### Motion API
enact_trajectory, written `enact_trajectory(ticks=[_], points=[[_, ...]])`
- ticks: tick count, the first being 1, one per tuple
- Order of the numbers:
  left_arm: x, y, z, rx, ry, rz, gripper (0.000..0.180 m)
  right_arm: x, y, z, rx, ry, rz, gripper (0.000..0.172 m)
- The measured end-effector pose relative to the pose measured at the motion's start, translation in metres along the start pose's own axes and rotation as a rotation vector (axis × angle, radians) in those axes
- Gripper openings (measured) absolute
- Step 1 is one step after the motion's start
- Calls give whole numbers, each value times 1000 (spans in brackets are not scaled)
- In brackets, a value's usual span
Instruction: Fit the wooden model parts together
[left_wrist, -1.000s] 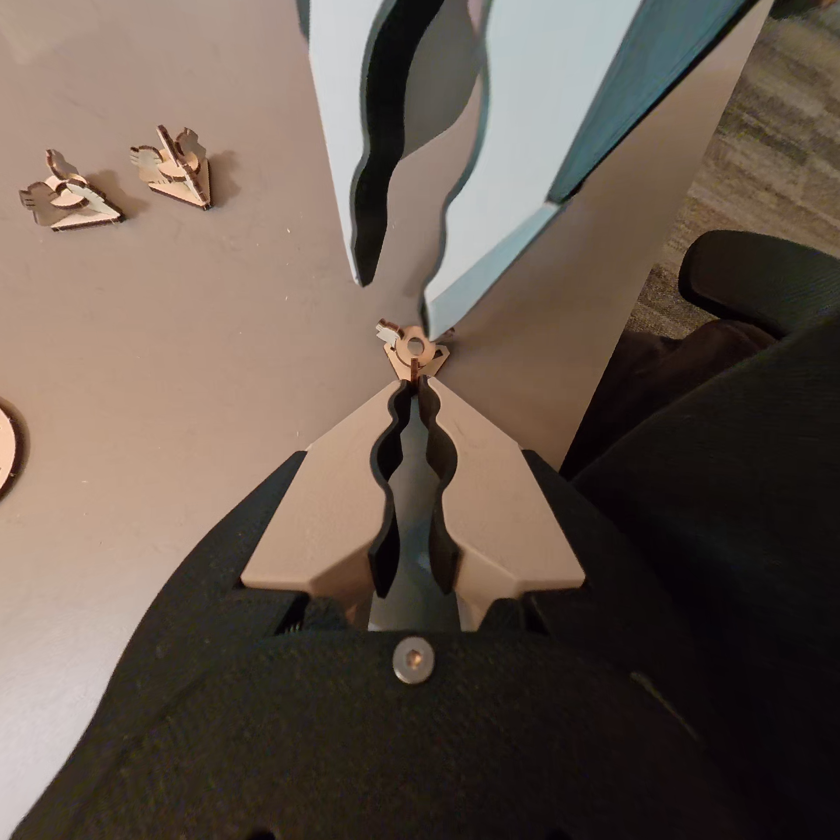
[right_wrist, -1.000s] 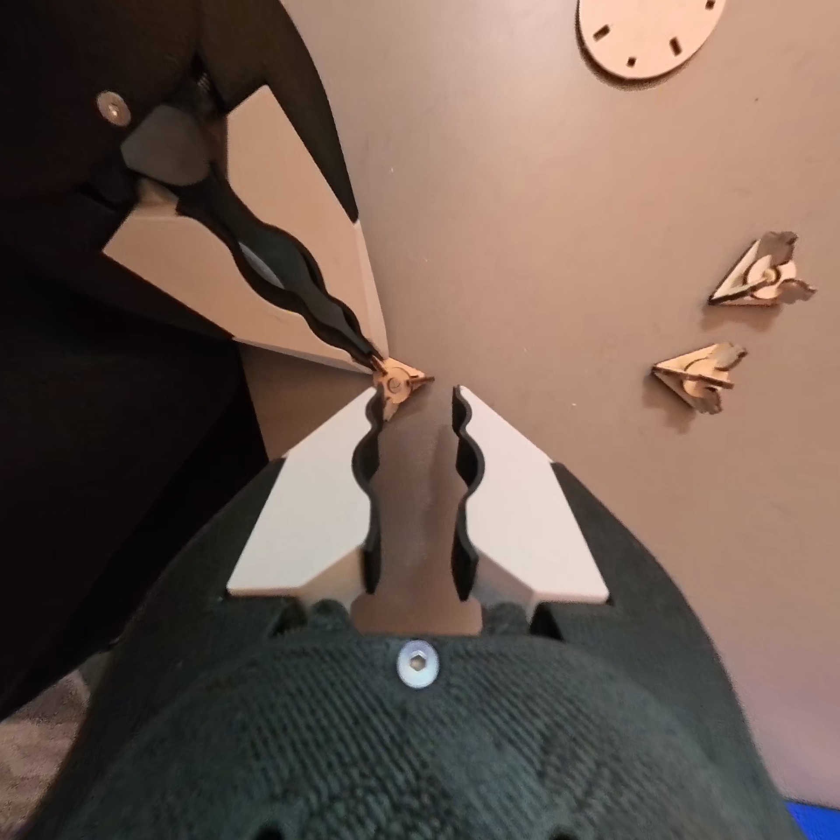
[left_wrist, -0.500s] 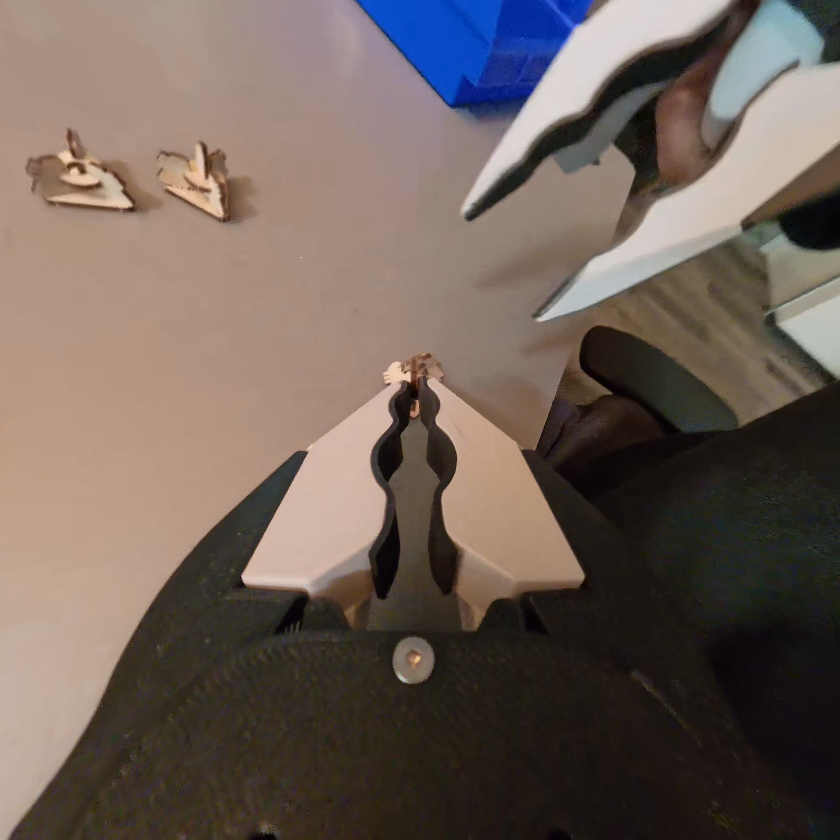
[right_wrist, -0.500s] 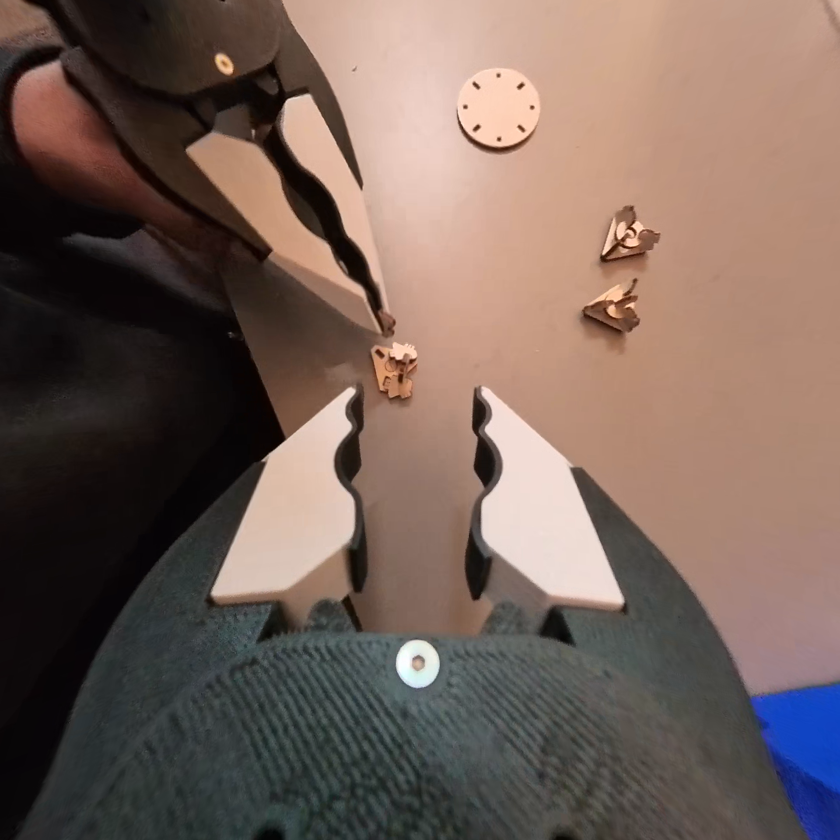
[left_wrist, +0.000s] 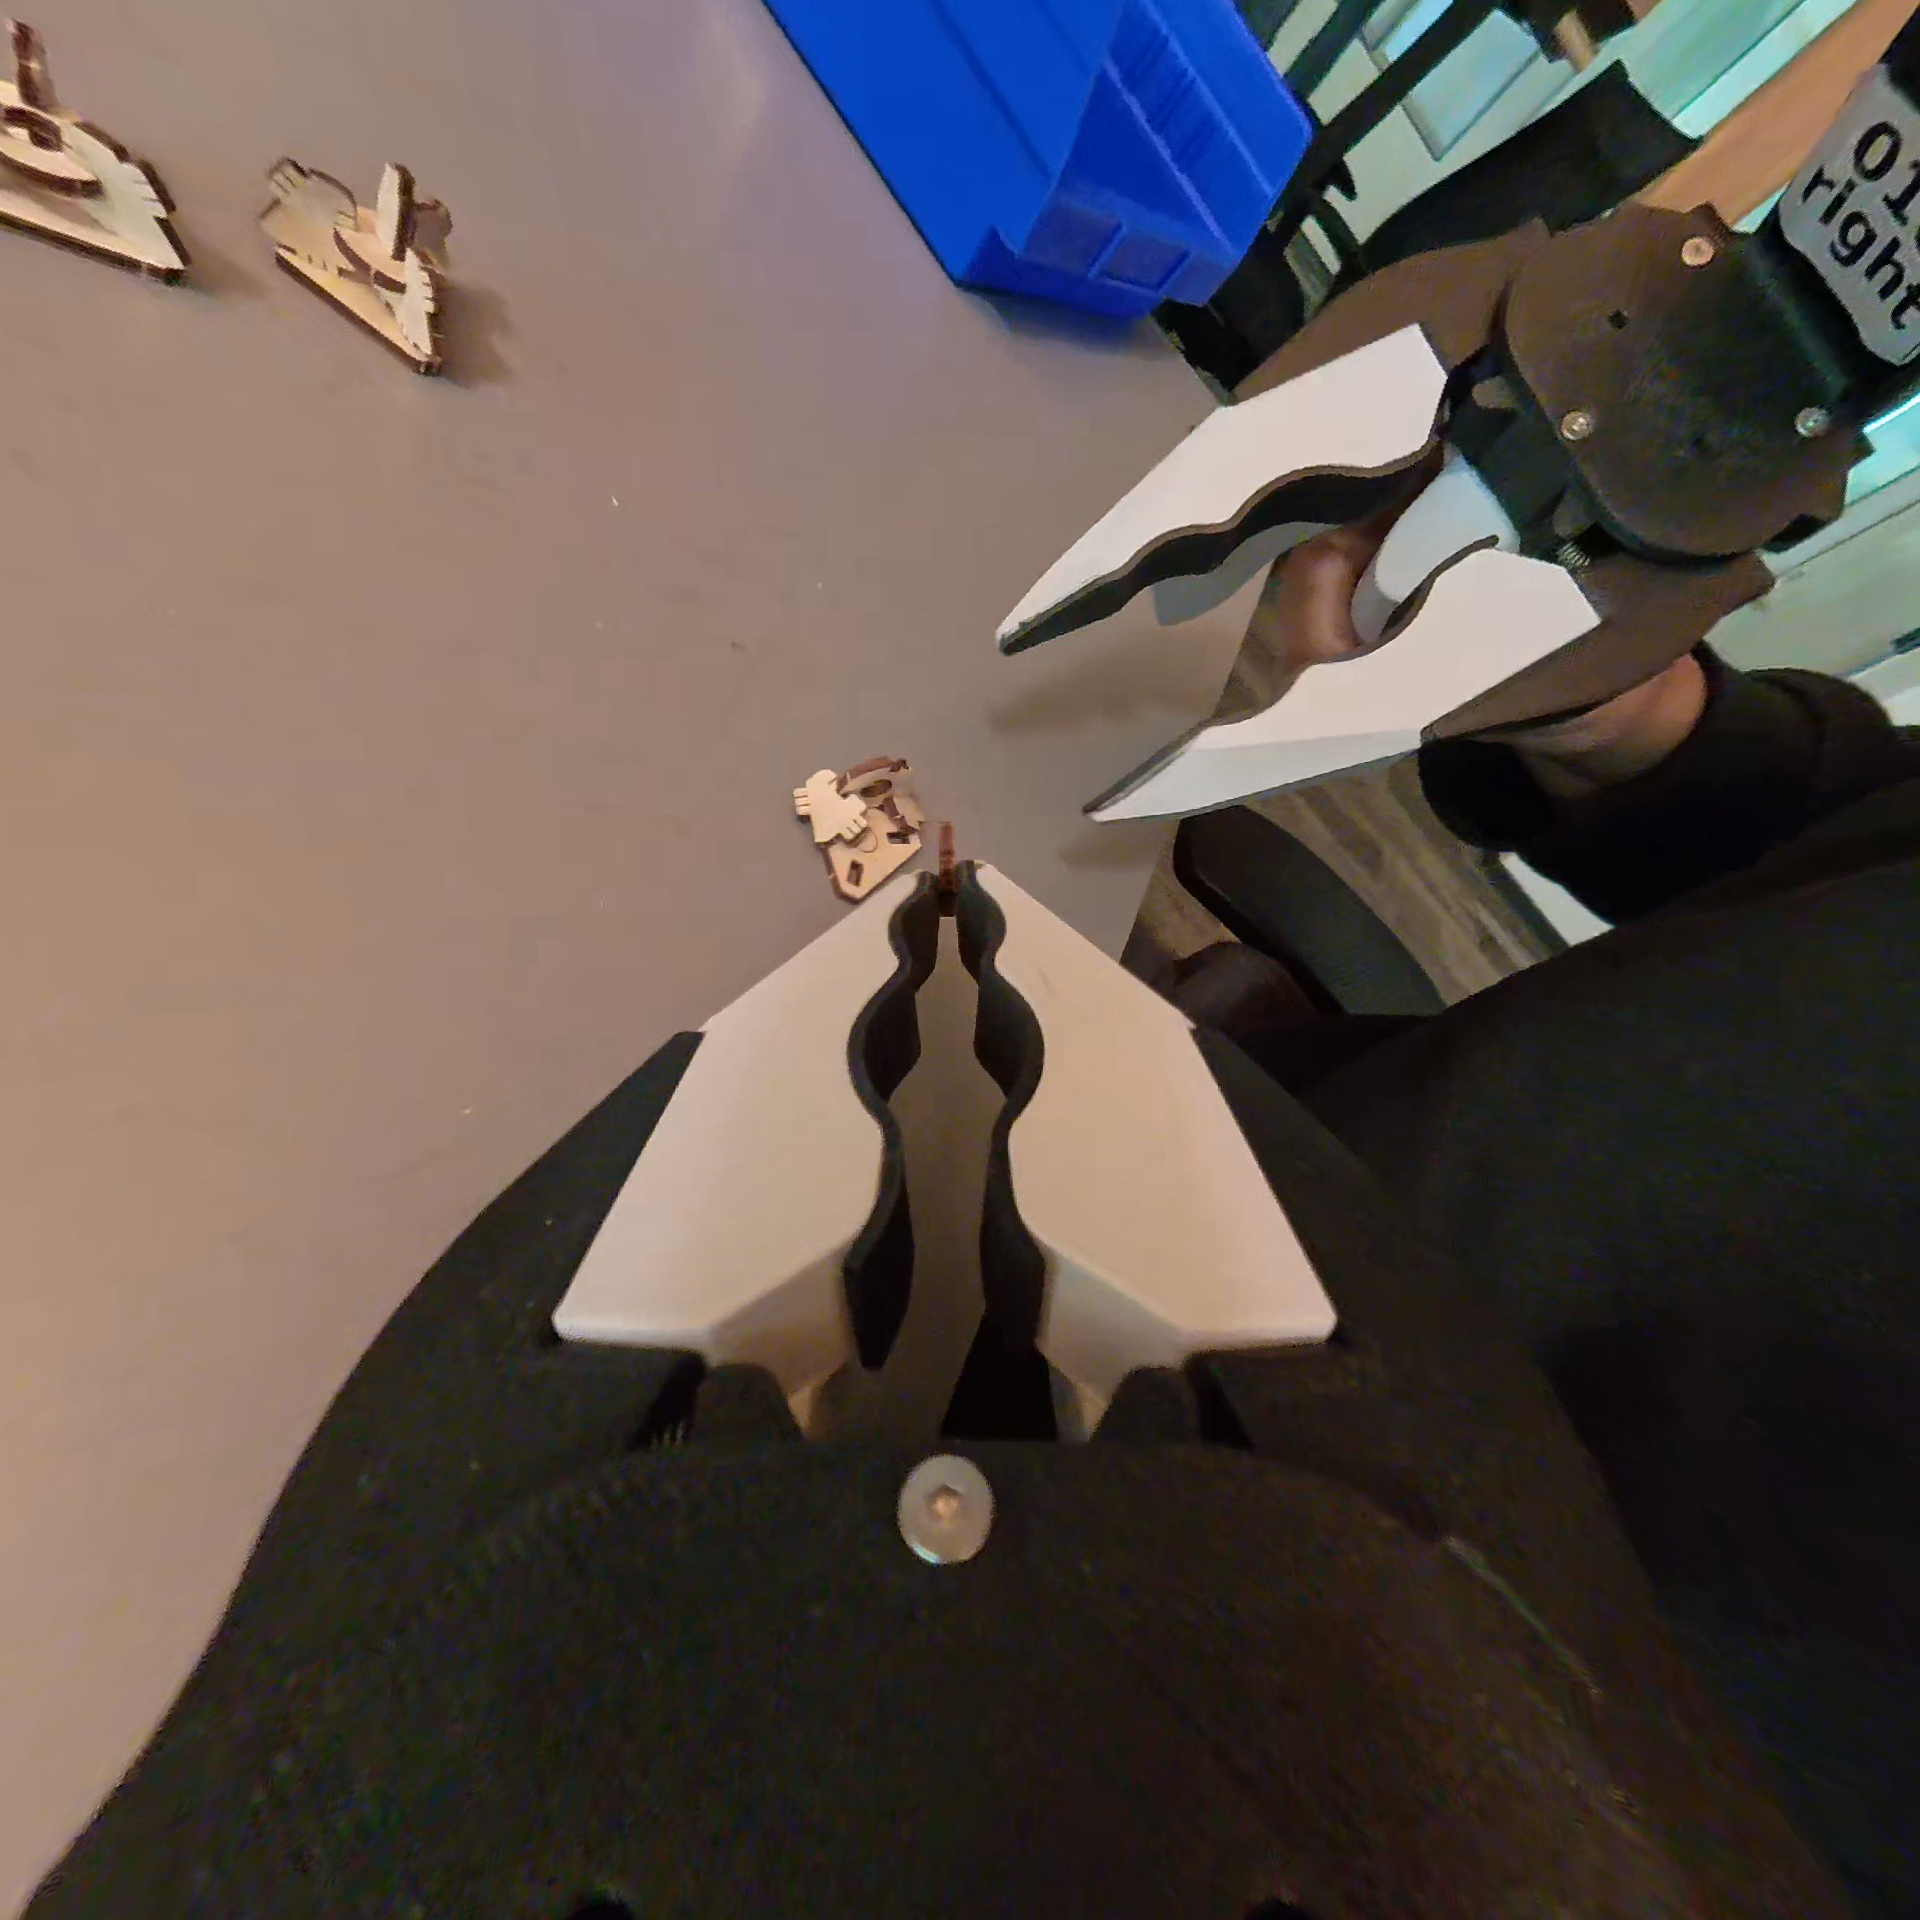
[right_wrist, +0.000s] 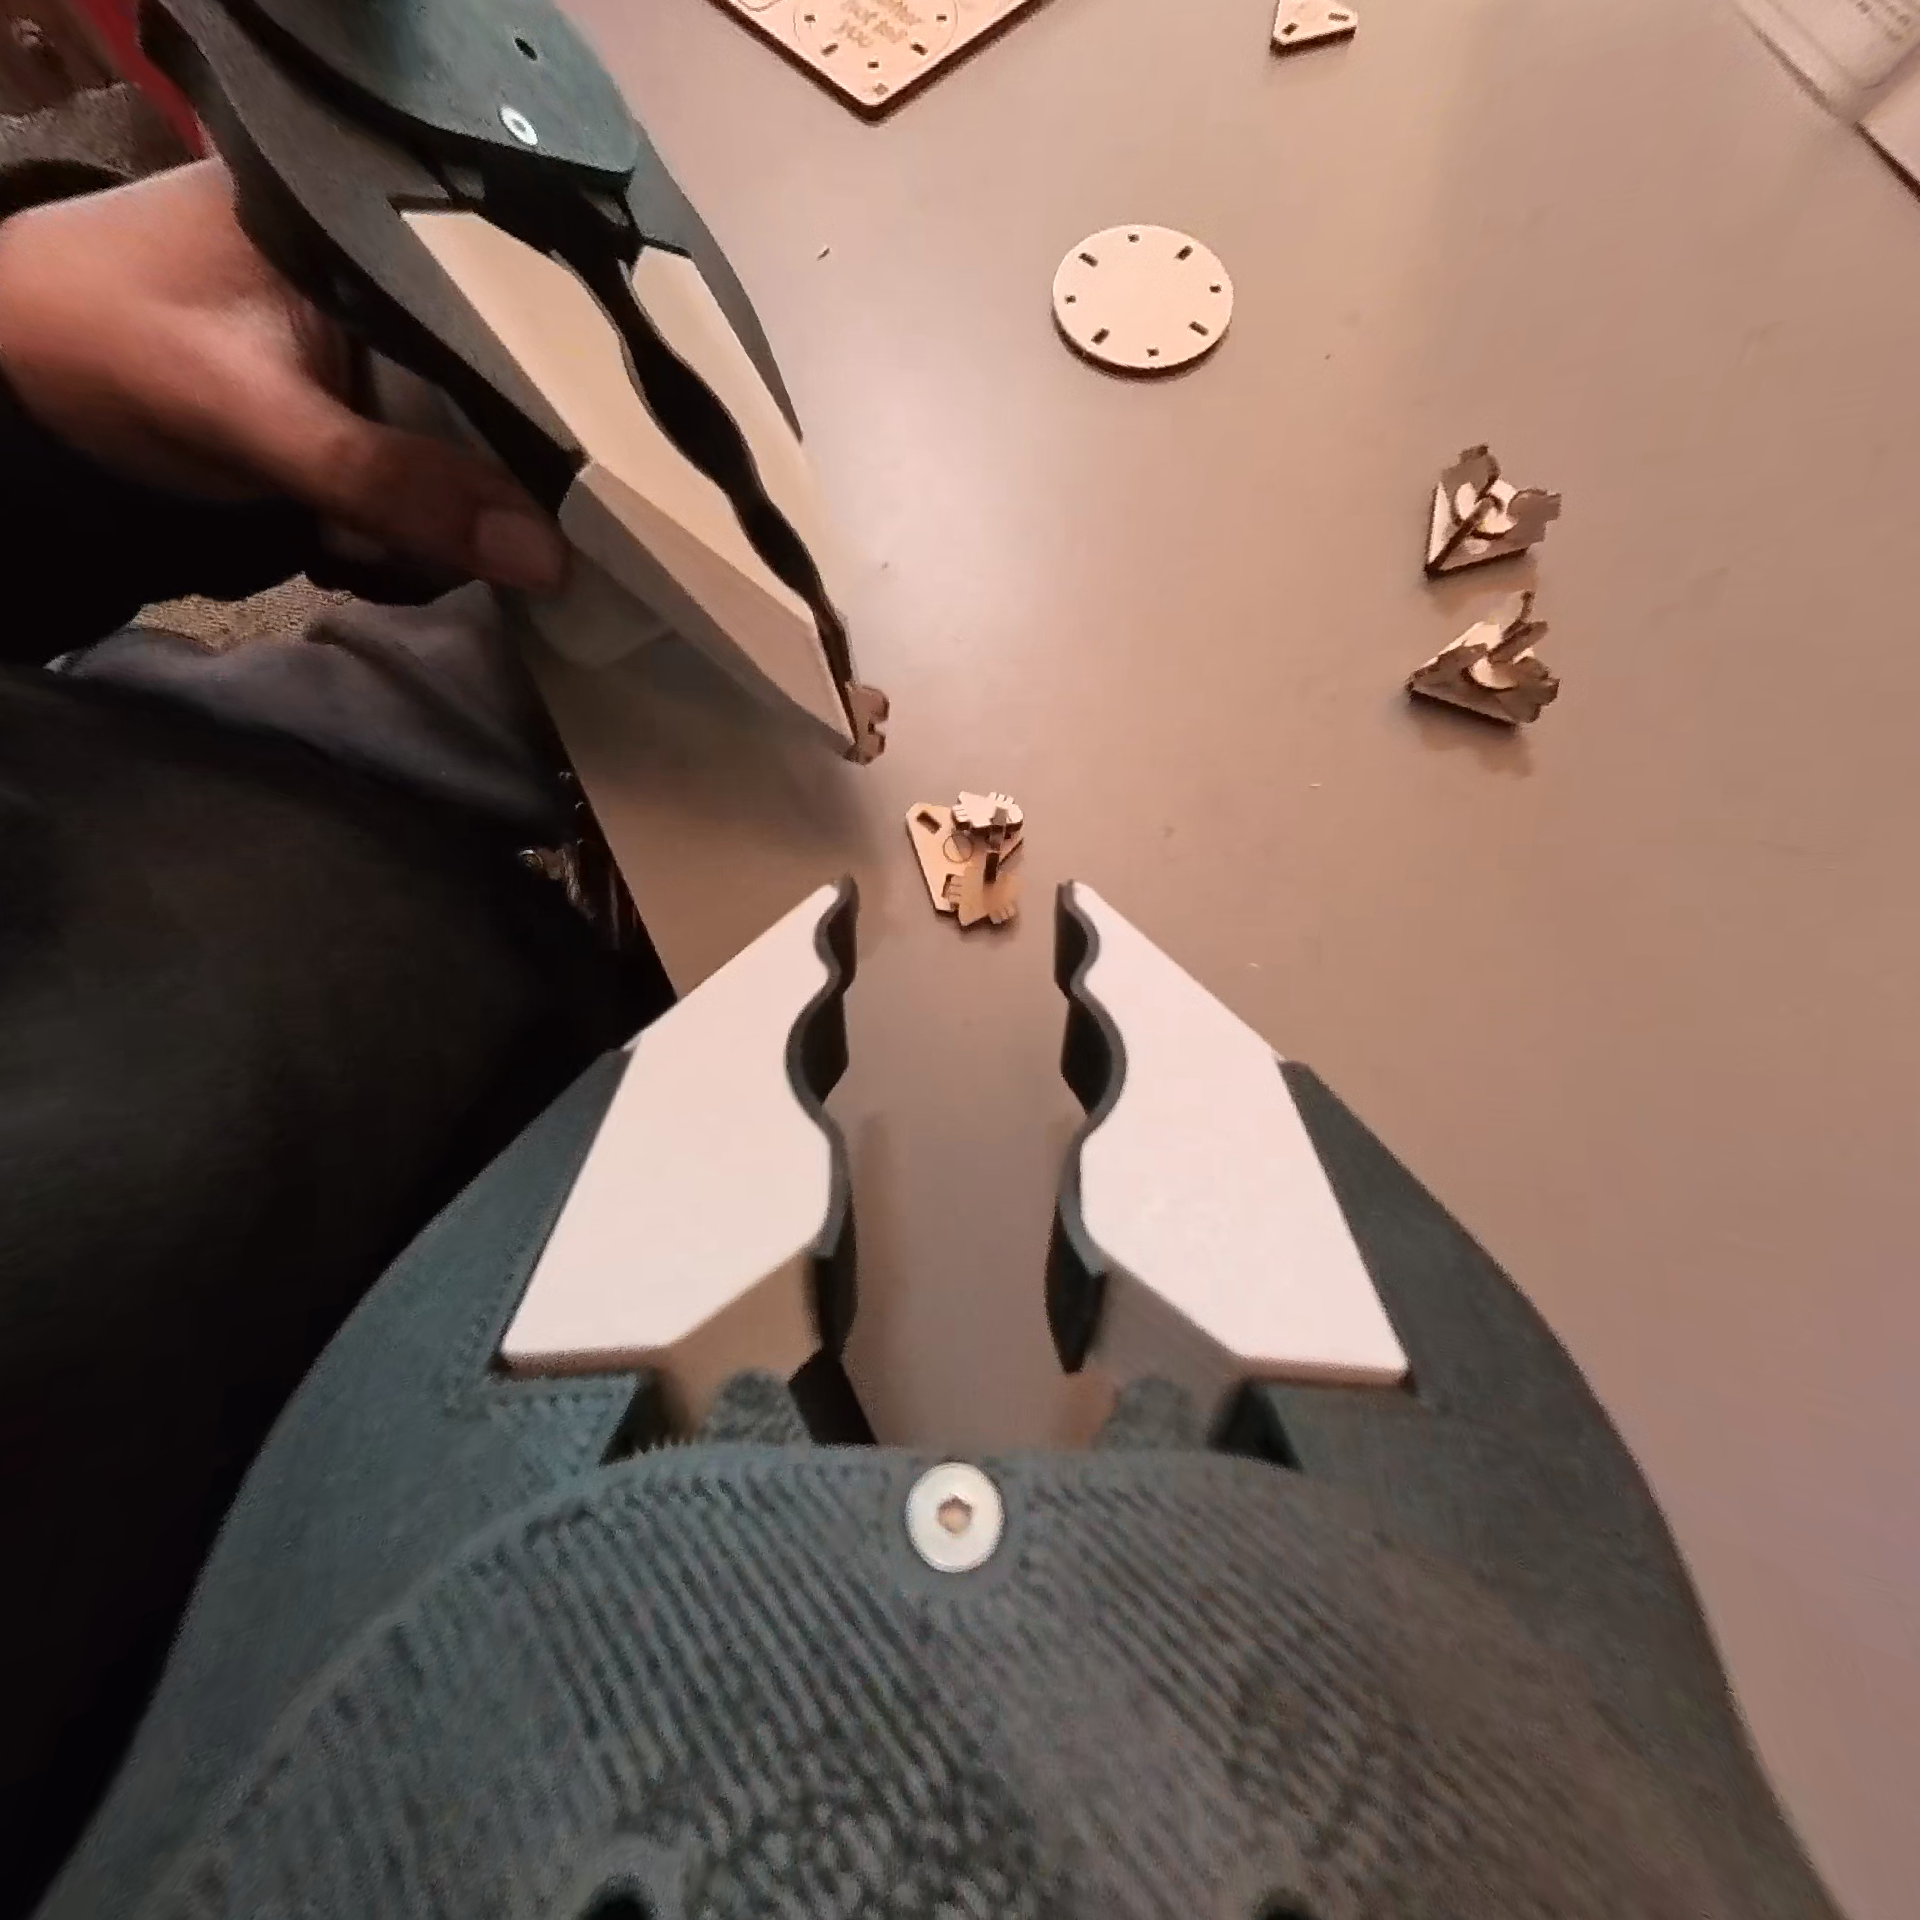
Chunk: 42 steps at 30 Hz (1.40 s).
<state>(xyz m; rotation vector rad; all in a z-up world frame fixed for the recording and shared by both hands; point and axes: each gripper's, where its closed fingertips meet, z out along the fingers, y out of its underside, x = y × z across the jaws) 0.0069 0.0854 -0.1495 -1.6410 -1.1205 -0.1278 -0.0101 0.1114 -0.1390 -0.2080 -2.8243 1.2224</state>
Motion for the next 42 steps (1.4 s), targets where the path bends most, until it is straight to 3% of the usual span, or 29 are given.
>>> enact_trajectory(ticks=[15, 22, 28, 34, 42], points=[[-17, 9, 14, -70, -148, 23, 3, 15, 9, 39, -25, 47, 7, 31], [-20, 8, 16, -70, -171, 13, 3, 62, 12, 30, -35, 248, 31, 20], [-18, 4, 16, -43, -142, -12, 4, 54, 12, 23, 31, 163, 106, 27], [-10, -1, 20, -16, -87, -30, 4, 39, 8, 19, 57, 133, 53, 28], [2, 3, 26, -52, -90, 117, 3, 1, -19, 10, 210, -149, 117, 18]])
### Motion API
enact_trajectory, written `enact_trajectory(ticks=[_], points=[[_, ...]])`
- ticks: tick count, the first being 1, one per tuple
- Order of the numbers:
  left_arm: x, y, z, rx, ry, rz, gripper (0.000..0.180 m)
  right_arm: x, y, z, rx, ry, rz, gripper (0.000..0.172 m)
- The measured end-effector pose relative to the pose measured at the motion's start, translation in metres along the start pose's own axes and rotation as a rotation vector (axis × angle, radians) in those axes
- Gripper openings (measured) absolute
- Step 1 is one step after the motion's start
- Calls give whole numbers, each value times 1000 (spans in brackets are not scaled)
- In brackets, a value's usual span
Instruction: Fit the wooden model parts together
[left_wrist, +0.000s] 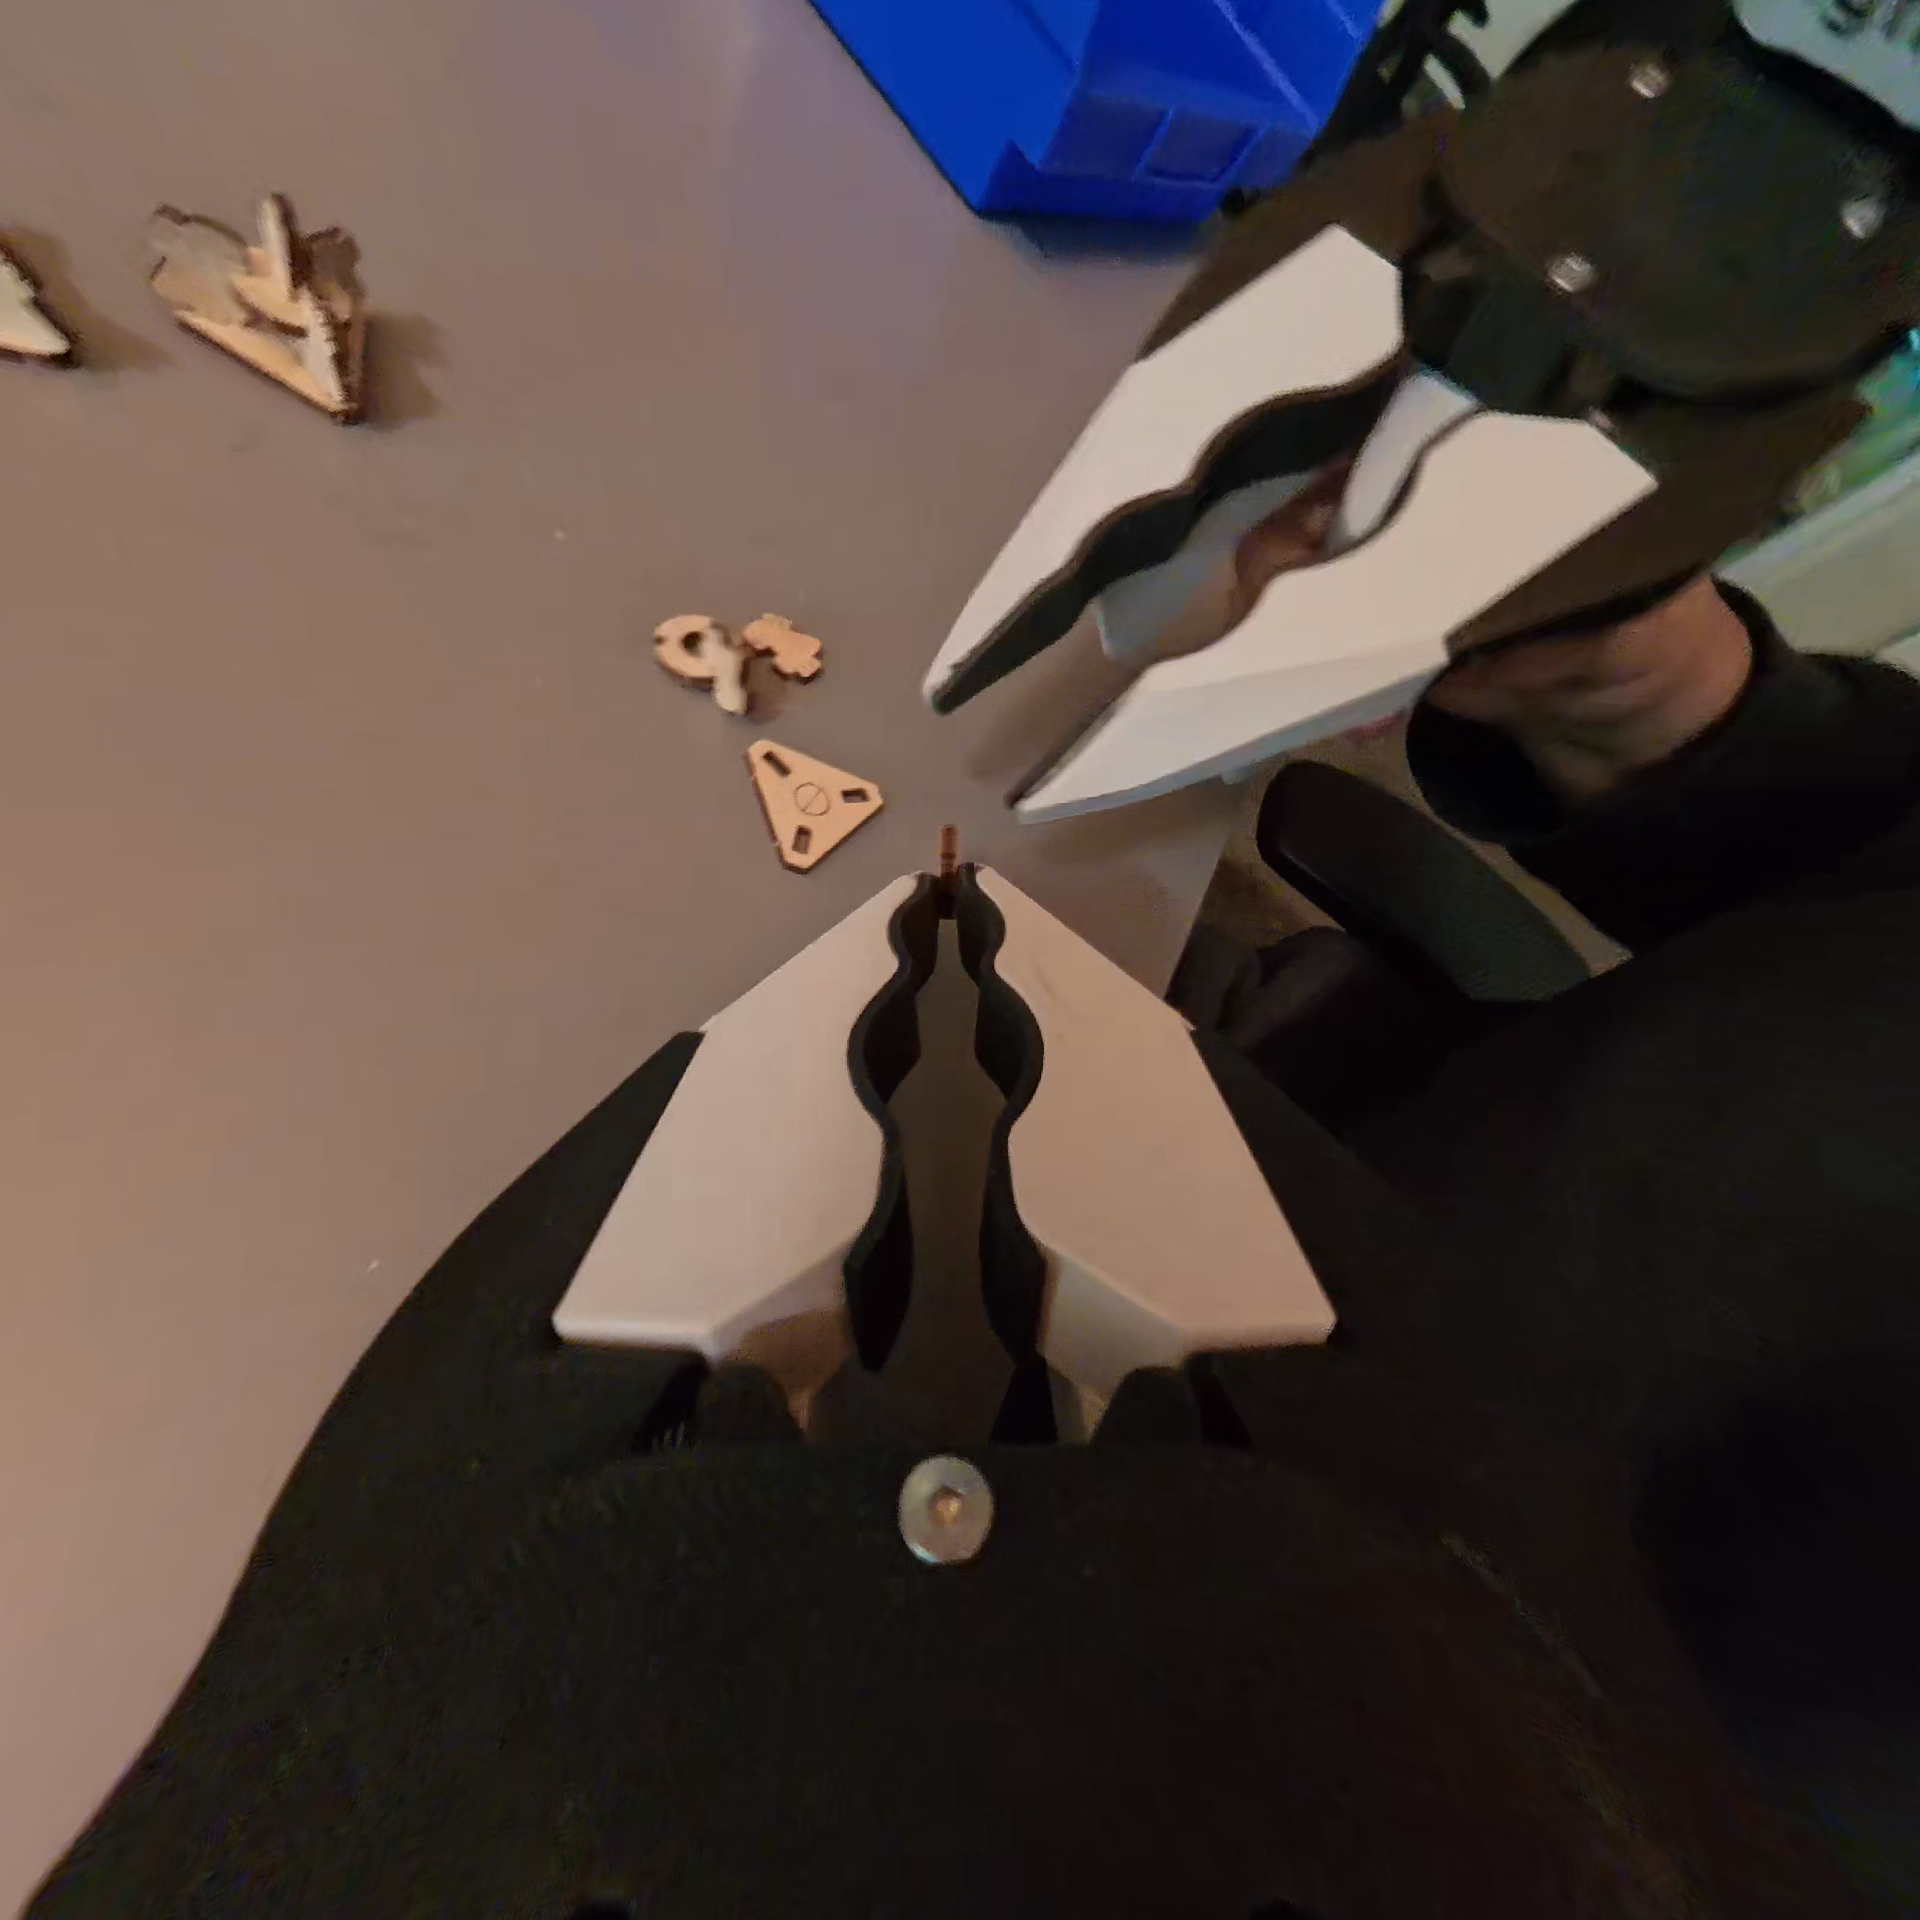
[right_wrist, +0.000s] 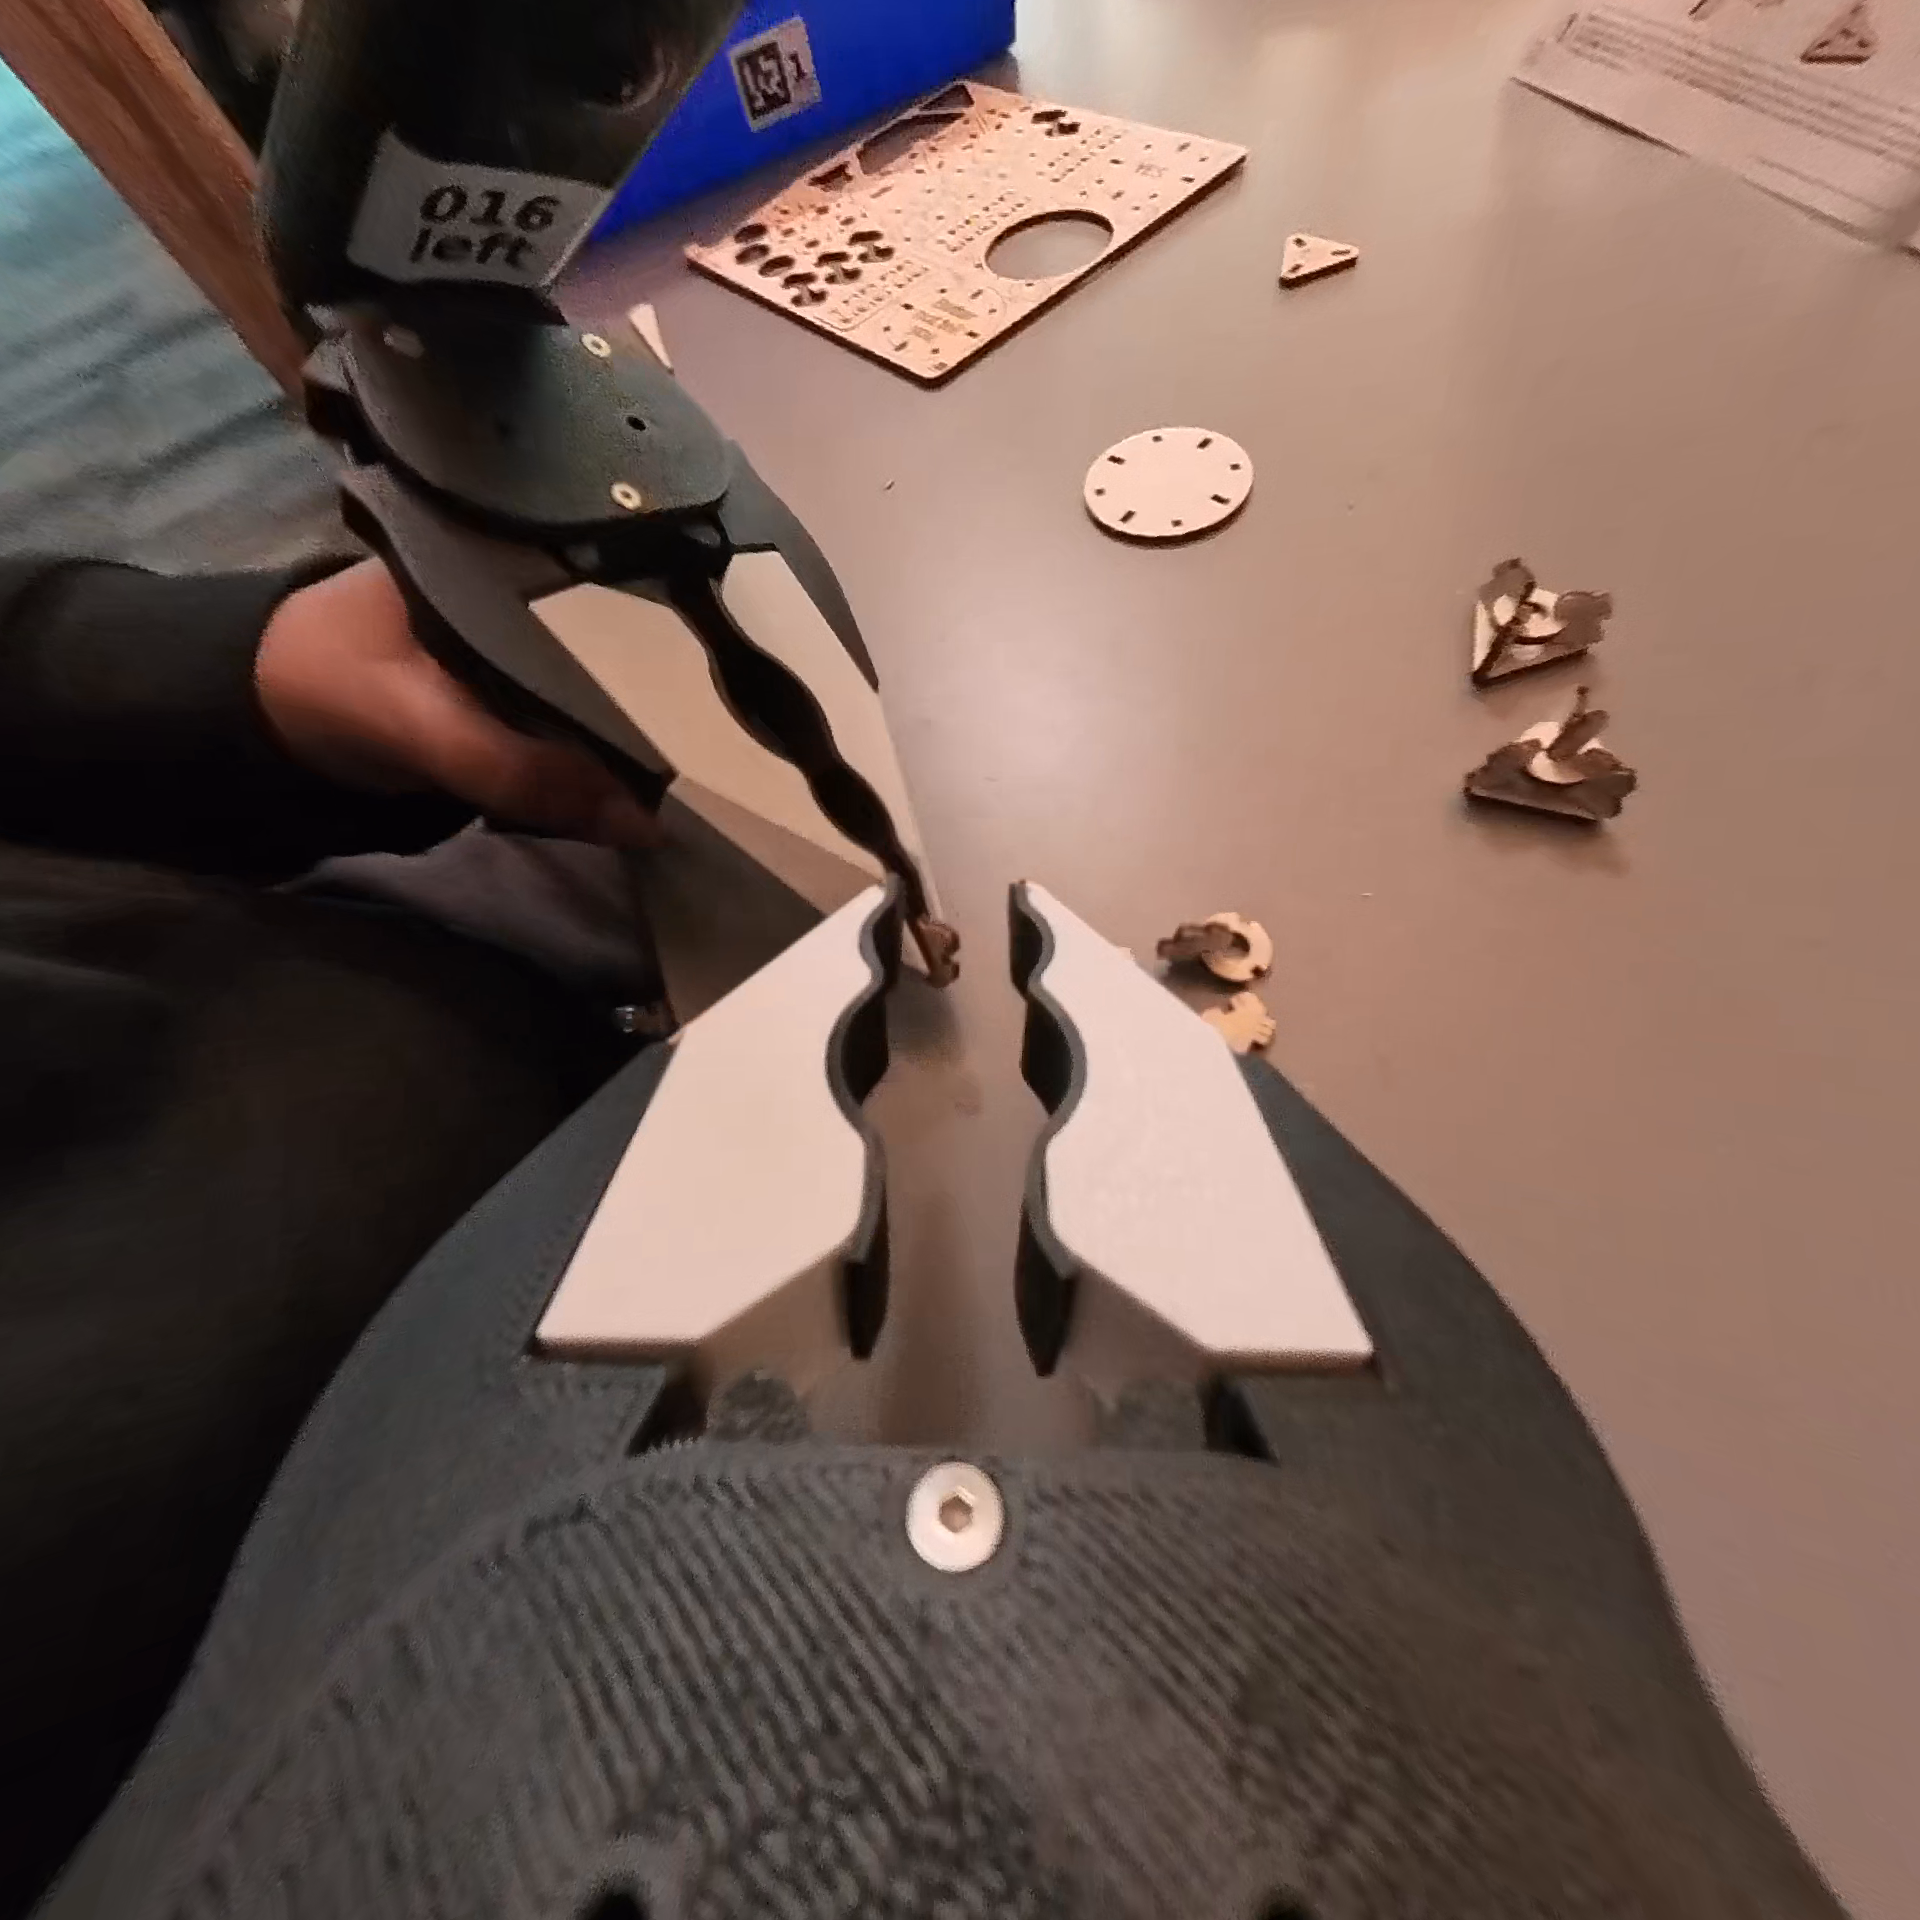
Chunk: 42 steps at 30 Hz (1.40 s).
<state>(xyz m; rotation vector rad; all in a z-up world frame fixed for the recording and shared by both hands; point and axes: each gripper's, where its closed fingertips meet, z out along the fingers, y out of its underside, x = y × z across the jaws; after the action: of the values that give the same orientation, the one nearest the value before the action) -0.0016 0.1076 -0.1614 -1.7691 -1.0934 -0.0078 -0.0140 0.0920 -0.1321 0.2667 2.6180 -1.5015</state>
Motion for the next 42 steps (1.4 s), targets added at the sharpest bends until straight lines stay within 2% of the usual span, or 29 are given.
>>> enact_trajectory(ticks=[4, 9, 14, 19, 20, 23, 28, 34, 39, 42], points=[[11, 7, 4, -47, 14, 107, 2, -17, 15, 2, -67, -157, 48, 16], [17, 12, 5, -69, 33, 165, 2, -20, 28, -3, -94, -171, 64, 4], [18, 8, 3, -39, 53, 142, 2, -14, 30, -7, -107, -151, 89, 0], [17, 2, -2, 4, 93, 78, 6, -11, 14, -8, -2, -191, 223, 0], [18, 1, -3, 10, 98, 77, 1, -12, 11, -9, 19, -213, 256, 0], [14, 2, -3, 12, 70, 74, 0, -5, 14, -8, 19, -191, 290, 0], [12, -1, -7, 35, 70, 63, 0, -7, 24, -10, -68, -137, 155, 0], [9, -3, -13, 57, 98, 21, 0, -18, 57, -8, -277, -22, -87, 27], [9, -3, -13, 56, 109, 8, 0, -25, 63, -3, -310, -5, -163, 37], [10, -3, -14, 61, 113, 14, 0, -22, 62, 0, -323, 30, -196, 33]])
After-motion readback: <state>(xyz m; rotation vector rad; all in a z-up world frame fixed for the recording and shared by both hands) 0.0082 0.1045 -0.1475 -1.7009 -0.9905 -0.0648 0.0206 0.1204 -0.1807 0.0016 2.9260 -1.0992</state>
